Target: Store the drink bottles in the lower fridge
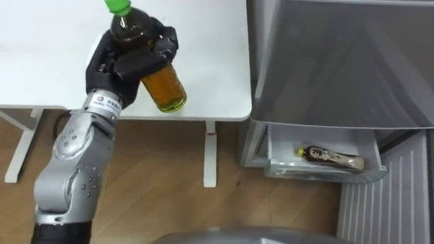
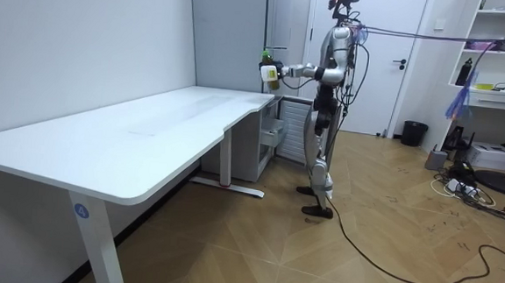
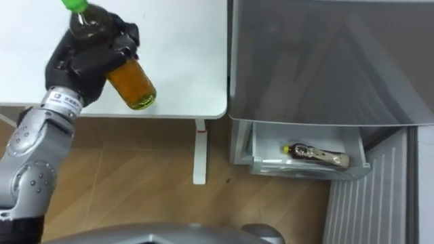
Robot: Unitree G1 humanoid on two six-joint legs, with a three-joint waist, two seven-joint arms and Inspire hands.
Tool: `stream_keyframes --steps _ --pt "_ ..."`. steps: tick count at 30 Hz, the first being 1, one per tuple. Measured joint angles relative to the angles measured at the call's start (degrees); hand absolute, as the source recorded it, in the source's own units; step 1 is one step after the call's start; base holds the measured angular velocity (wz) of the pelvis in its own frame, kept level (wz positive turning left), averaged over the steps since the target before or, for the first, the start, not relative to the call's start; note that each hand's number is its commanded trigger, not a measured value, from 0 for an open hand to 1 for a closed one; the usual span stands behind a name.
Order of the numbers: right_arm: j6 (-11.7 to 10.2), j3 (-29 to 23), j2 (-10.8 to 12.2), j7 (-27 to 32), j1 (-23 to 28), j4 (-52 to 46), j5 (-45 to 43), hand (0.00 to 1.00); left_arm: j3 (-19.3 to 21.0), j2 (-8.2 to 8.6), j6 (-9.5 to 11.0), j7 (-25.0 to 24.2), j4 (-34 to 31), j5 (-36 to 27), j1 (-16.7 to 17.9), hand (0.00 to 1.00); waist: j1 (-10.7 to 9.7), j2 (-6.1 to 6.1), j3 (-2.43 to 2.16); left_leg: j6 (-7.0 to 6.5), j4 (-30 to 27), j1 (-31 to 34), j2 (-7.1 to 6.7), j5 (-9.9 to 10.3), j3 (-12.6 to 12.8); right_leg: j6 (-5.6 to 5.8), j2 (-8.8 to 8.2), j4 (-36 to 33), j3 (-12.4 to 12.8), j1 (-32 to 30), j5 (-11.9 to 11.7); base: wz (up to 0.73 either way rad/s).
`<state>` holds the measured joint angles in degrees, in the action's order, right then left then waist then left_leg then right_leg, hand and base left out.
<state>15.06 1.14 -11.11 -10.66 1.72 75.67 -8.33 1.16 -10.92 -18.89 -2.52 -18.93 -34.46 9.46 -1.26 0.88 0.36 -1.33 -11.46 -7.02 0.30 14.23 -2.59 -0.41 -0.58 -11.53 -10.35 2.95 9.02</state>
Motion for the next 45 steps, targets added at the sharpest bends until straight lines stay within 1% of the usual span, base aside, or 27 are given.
stream_keyframes --steps 1,2,3,4,8,11,14,18,19,22,24,27,30,33,36,39,40,41,43,45 --pt "0.0 0.3 0.0 0.1 0.0 0.0 0.0 0.0 -1.0 0.41 -0.1 -0.5 0.1 -1.7 0.5 1.0 0.0 -0.07 0.04 -0.05 -0.1 0.2 -0.15 0.0 -0.4 0.1 -0.19 0.0 -0.7 0.0 0.1 0.19" --pt "0.0 0.7 0.0 0.1 -0.1 0.0 0.0 0.0 -2.1 0.41 -0.1 -0.6 0.3 -4.4 0.8 1.0 0.1 -0.16 0.1 -0.06 -0.1 0.4 -0.22 0.0 -0.6 0.14 -0.33 0.0 -1.0 0.0 0.2 0.16" --pt "-0.1 1.2 0.0 0.2 -0.1 0.0 0.0 0.0 -2.5 0.4 -0.1 -0.6 0.3 -5.8 1.0 1.0 0.1 -0.2 0.12 -0.06 0.0 0.4 -0.21 0.0 -0.6 0.14 -0.32 0.0 -1.0 0.0 0.2 0.06" --pt "-0.1 2.3 0.0 0.3 -0.3 -0.1 0.0 0.0 -3.0 0.34 -0.1 -0.6 0.3 -8.6 1.5 1.0 0.1 -0.28 0.17 -0.06 0.0 0.3 -0.19 0.0 -0.6 0.14 -0.29 0.0 -1.0 0.0 0.2 0.0" --pt "-0.2 3.2 0.0 1.9 -0.6 -0.2 1.5 0.0 -5.1 -0.15 -0.1 -0.6 0.6 -15.3 1.7 1.0 0.0 -0.54 0.33 -0.06 0.1 0.3 -0.14 0.0 -0.5 0.1 -0.26 0.0 -1.2 0.1 0.3 0.0" --pt "-0.1 3.5 0.0 2.8 -0.4 -0.3 3.9 0.0 -6.0 -0.46 -0.2 -0.6 0.8 -19.6 2.7 1.0 0.0 -0.84 0.48 -0.06 0.2 0.3 -0.11 0.0 -0.5 0.09 -0.26 0.1 -1.4 0.2 0.4 0.0" --pt "-0.1 4.0 0.0 4.0 -0.3 -0.3 6.6 0.0 -6.8 -0.73 -0.2 -0.4 0.9 -21.8 4.2 1.0 0.0 -1.21 0.57 -0.06 0.1 0.3 -0.15 0.0 -0.6 0.09 -0.26 0.1 -1.3 0.2 0.4 0.0" --pt "0.0 4.4 0.0 4.4 -0.3 -0.7 8.7 0.0 -7.1 -1.02 -0.7 -0.4 1.9 -21.9 4.7 1.0 0.1 -1.89 0.5 -0.06 0.1 0.3 -0.13 0.0 -0.6 0.08 -0.24 0.2 -1.3 0.2 0.4 0.0" --pt "0.0 4.4 0.0 4.6 -0.3 -1.4 9.1 0.0 -7.1 -1.01 -0.7 -0.4 3.2 -22.4 4.7 1.0 0.1 -2.06 0.46 -0.06 0.0 0.3 -0.14 0.0 -0.5 0.08 -0.24 0.1 -1.3 0.1 0.4 0.0" --pt "-0.1 4.8 0.0 4.6 -0.7 -2.8 9.1 0.0 -7.1 -0.87 -0.7 -0.3 6.5 -22.3 4.7 1.0 0.2 -2.37 0.57 -0.06 -0.2 0.5 -0.14 0.0 -0.4 0.07 -0.17 0.0 -0.9 0.0 0.4 0.0" --pt "-0.1 4.8 0.0 4.5 -1.2 -3.2 9.1 0.0 -7.1 -0.95 -0.7 -0.3 7.7 -22.2 4.7 1.0 0.1 -2.39 0.58 -0.06 -0.1 0.5 -0.12 0.0 -0.3 0.05 -0.11 0.1 -0.9 0.0 0.3 0.0" --pt "0.0 4.9 -0.1 4.4 -1.1 -4.6 8.8 0.0 -7.0 -0.67 -0.6 -0.2 7.8 -22.0 4.7 1.0 0.3 -2.3 0.52 -0.06 0.0 0.5 -0.06 0.0 -0.2 0.03 -0.09 0.1 -0.8 0.0 0.3 -0.02" --pt "0.0 5.4 -0.3 4.6 -1.1 -6.7 7.8 0.0 -7.0 -0.13 -0.6 -0.2 8.6 -19.2 4.7 1.0 0.5 -2.14 0.43 -0.05 0.0 0.4 -0.01 0.0 0.6 0.03 -0.18 -0.1 -0.8 -0.2 0.3 -0.08" --pt "-0.1 5.5 -0.4 5.0 -1.1 -9.1 7.8 0.0 -7.0 0.67 -0.6 -0.5 11.5 -17.1 4.5 1.0 0.5 -2.11 0.37 -0.05 -0.1 0.4 -0.02 0.0 0.8 0.03 -0.22 -0.1 -0.8 -0.2 0.3 0.0" --pt "-0.1 6.1 -0.5 5.2 -1.1 -12.4 6.9 0.0 -7.1 0.98 -0.6 -0.5 13.2 -15.1 4.5 1.0 1.0 -2.18 0.34 -0.05 -0.3 0.6 -0.04 0.0 0.9 -0.01 -0.21 -0.2 -0.7 -0.8 0.3 -0.02" --pt "-0.1 6.6 -0.6 4.7 -1.1 -17.0 7.3 0.0 -7.2 0.96 -0.5 -0.4 13.3 -15.1 4.5 1.0 1.3 -2.23 0.31 -0.05 -0.3 0.5 -0.01 0.0 0.9 -0.04 -0.2 -0.3 -0.5 -0.8 0.3 -0.04" --pt "-0.4 6.6 -0.1 3.8 -1.0 -20.9 8.1 0.0 -7.0 0.94 -0.5 -0.3 13.3 -15.1 4.5 1.0 1.3 -2.21 0.3 -0.05 -0.3 0.3 0.06 0.0 0.9 -0.13 -0.15 -0.3 -0.4 -0.7 0.2 -0.06" --pt "-1.5 6.6 0.6 2.8 -0.8 -24.6 9.0 0.0 -7.0 0.83 -0.5 -0.3 13.3 -15.1 4.3 1.0 1.2 -2.21 0.3 -0.05 -0.3 0.2 0.16 0.0 1.0 -0.2 -0.12 -0.2 -0.6 -0.4 0.1 0.0" --pt "-2.6 7.3 1.6 1.0 -0.1 -29.3 9.8 0.0 -7.1 0.92 -0.5 -0.2 13.3 -15.0 4.3 1.0 1.2 -2.18 0.29 -0.05 -0.2 -0.7 0.23 0.0 1.0 -0.2 -0.1 -0.1 -0.8 0.5 0.1 0.05" --pt "-2.6 8.6 2.2 -1.2 0.5 -33.6 9.8 0.0 -7.1 0.98 -0.4 -0.2 13.3 -14.6 4.3 1.0 1.5 -2.07 0.24 -0.05 -0.1 -1.4 0.25 0.0 1.0 -0.19 -0.09 0.0 -0.7 1.2 0.1 0.0"
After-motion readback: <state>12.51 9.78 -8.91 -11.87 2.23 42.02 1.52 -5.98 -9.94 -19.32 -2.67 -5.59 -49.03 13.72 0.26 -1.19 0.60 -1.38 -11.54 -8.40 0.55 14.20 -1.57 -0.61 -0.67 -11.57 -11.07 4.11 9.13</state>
